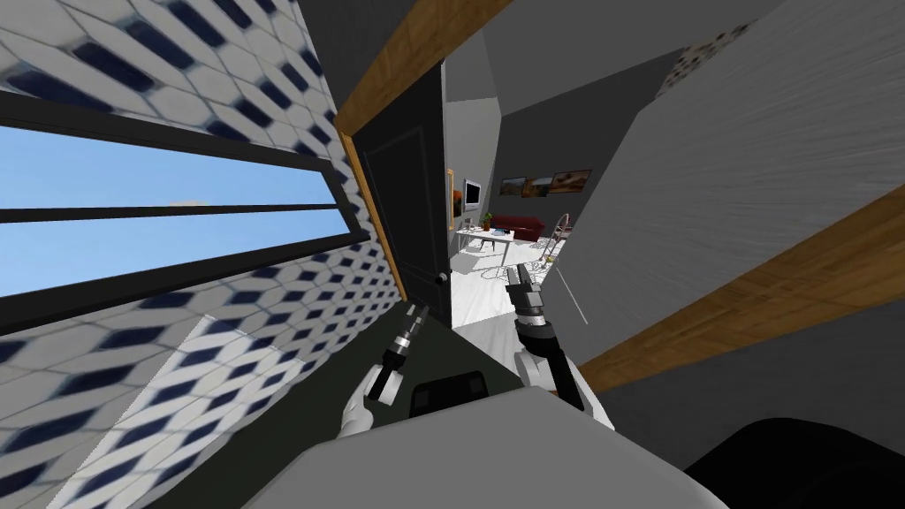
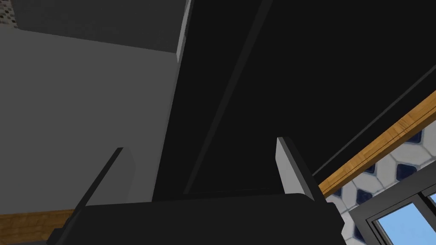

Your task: Push the door open

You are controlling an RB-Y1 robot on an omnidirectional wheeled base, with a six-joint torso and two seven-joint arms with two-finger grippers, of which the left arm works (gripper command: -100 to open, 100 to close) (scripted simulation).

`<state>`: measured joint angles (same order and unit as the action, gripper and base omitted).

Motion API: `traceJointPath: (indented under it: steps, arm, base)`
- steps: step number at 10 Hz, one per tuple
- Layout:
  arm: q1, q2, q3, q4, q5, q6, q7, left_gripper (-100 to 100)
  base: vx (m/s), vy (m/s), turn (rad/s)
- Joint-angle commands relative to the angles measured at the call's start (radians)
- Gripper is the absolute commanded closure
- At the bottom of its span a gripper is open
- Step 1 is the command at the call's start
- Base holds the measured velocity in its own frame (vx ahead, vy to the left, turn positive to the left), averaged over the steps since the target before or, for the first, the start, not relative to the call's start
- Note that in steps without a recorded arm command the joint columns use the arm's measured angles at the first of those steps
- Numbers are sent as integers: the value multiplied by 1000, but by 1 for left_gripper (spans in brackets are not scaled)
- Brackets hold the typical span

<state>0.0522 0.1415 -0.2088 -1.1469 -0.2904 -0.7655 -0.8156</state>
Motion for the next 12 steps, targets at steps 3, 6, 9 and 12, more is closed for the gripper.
traceJointPath:
  steps: [3,6,9,12]
  arm:
    - [-30,5,-12,86,-24,-31,-63,-100]
    - [-56,9,-20,157,-42,-54,-109,-100]
    - [-80,12,-28,219,-59,-74,-150,-100]
    - [-102,15,-35,279,-74,-93,-189,-100]
  base:
    - [95,30,-44]
    - [92,39,-44]
    - [100,30,-41]
    - [76,26,-36]
